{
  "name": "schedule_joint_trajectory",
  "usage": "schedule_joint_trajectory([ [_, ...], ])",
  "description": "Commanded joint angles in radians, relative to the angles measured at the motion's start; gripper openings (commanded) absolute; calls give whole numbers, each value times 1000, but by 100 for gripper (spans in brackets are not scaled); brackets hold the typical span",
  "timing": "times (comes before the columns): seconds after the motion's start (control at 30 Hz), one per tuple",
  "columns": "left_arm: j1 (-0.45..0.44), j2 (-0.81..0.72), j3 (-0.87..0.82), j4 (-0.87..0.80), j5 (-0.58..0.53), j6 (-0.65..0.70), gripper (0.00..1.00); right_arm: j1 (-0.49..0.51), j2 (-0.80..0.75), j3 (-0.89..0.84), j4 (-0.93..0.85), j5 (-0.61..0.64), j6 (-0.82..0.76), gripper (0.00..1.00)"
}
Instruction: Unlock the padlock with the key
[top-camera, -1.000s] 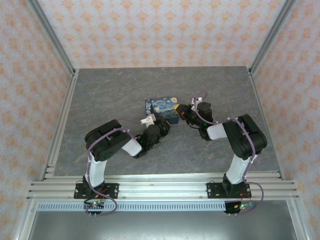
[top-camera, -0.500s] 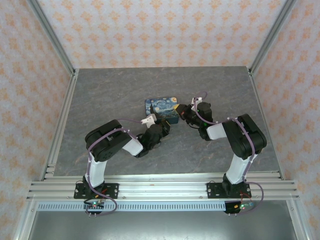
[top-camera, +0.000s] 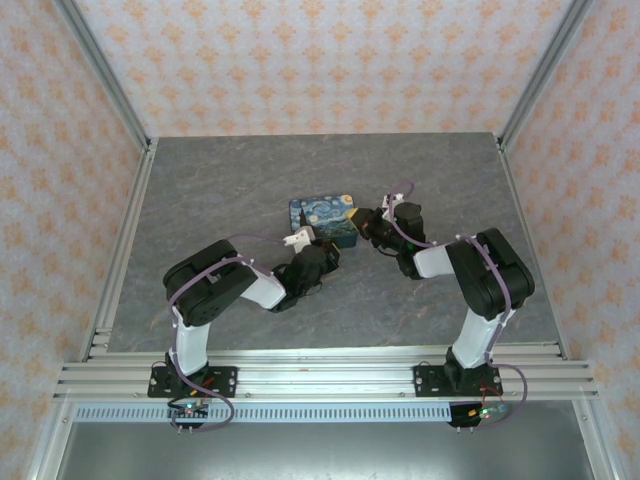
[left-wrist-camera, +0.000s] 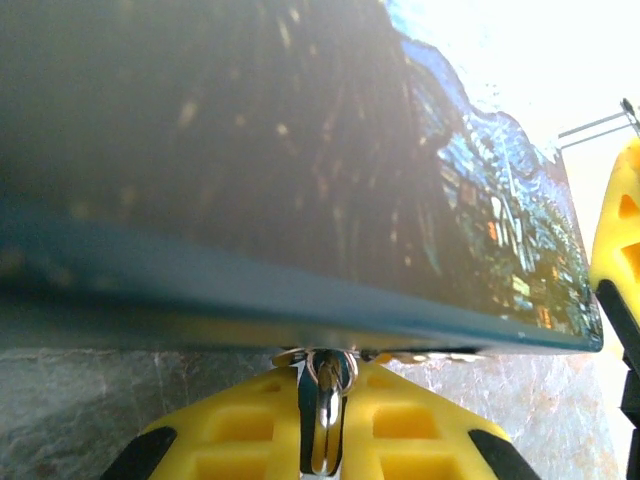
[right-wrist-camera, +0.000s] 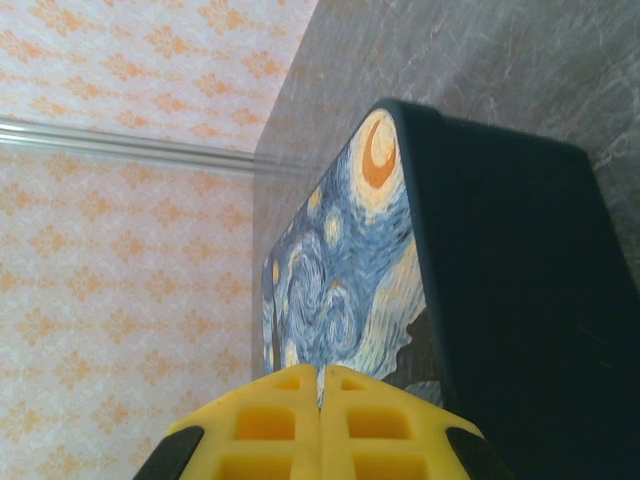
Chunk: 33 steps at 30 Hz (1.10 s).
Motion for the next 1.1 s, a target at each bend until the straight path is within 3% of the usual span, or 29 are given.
schedule_joint_trajectory([
  [0.0,21,-67,-6,-135,80,1,0,3,-100,-14,-98,-47,-16,0],
  [0.3,124,-176,-17,-216,304,40,0,5,-326,-213,-89,-76,11,0],
  [0.57,173,-211,0,-227,446,59,0,51,-456,-332,-142,-80,-58,0],
  [1.07,199,-256,-44,-87,559,-23,0,146,-354,-415,53,60,0,0],
])
